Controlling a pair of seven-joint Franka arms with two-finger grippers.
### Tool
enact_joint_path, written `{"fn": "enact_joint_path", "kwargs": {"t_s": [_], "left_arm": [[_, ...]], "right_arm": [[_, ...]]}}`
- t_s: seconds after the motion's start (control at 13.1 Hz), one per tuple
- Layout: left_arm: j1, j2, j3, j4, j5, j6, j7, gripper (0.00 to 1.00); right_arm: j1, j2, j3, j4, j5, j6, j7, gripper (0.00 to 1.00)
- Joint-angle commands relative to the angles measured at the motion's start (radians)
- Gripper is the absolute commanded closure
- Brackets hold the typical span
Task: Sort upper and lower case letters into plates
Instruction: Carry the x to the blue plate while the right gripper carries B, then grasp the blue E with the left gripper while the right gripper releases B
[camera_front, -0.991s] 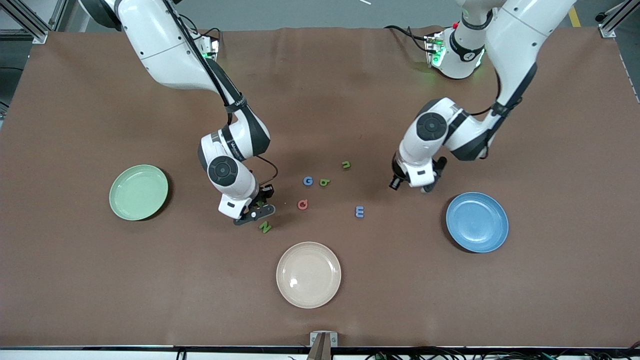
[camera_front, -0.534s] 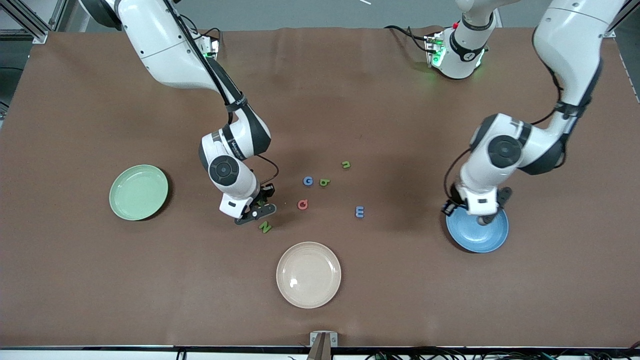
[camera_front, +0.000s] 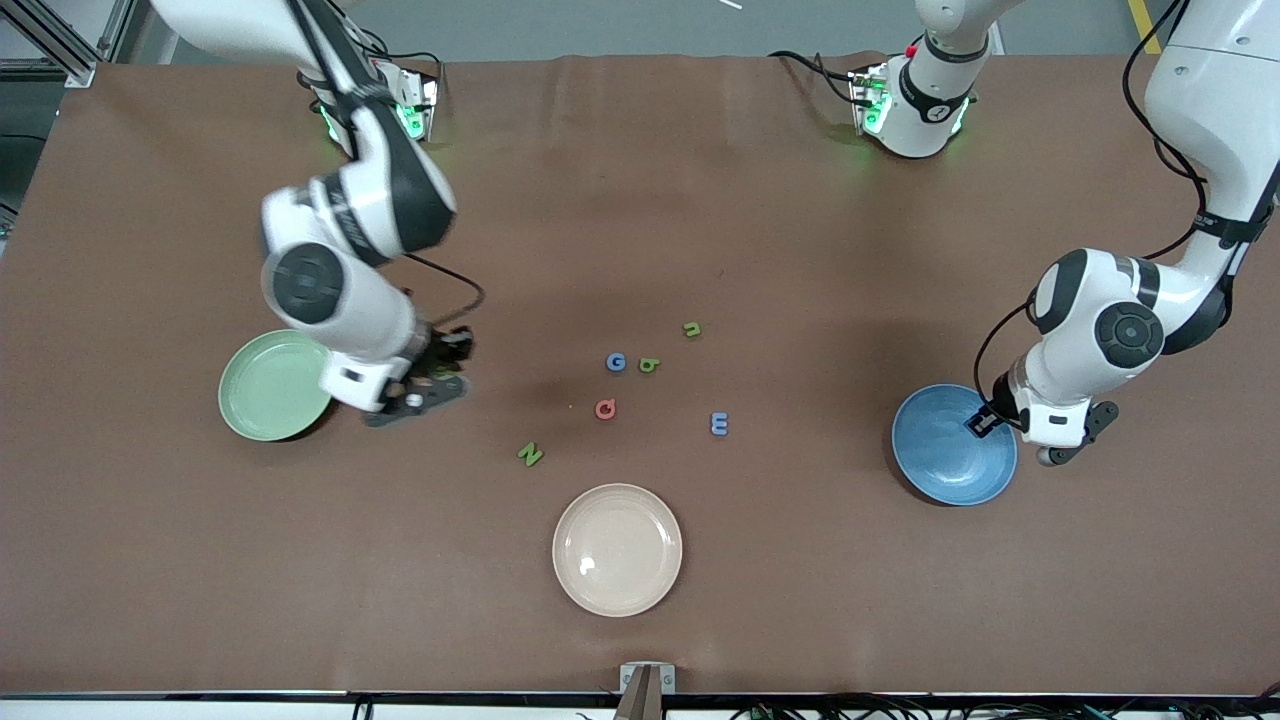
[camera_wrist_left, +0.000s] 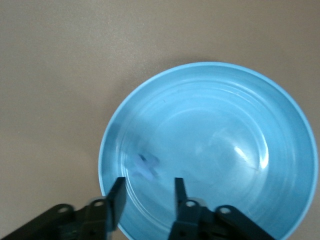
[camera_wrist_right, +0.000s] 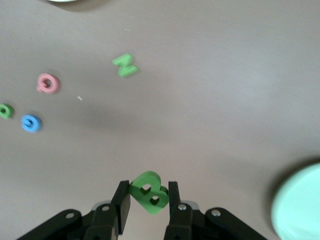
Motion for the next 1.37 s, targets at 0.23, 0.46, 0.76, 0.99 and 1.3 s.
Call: {"fn": "enact_joint_path", "kwargs": {"t_s": [0.23, 0.46, 0.76, 0.99, 1.3], "left_arm": [[-0.086, -0.016, -0.051, 0.060, 0.016, -0.107, -0.018, 0.00], [-0.220, -0.005, -0.059, 0.100, 0.006, -0.118, -0.112, 0.00], [-0.385, 0.094, -0.058, 0.201, 0.006, -0.118, -0.279, 0.03], [-0.513, 0.177, -0.052, 0.312, 0.024, -0.118, -0.273, 0.10], [-0.639, 0.276, -0.016, 0.422, 0.117, -0.118, -0.178, 0.15]], "right_arm": [[-0.265, -0.096, 0.015, -0.105, -0.029, -0.084, -0.263, 0.97], [-0.406, -0.095, 0.015, -0.162, -0.032, -0.051, -0.381, 0.96], [-0.512, -0.087, 0.015, -0.329, -0.061, 0.186, -0.461, 0.96], [-0.551, -0.071, 0.015, -0.411, -0.063, 0.340, -0.464, 0.96], [-0.580, 0.003, 0.015, -0.388, -0.066, 0.400, -0.462, 0.96]]}}
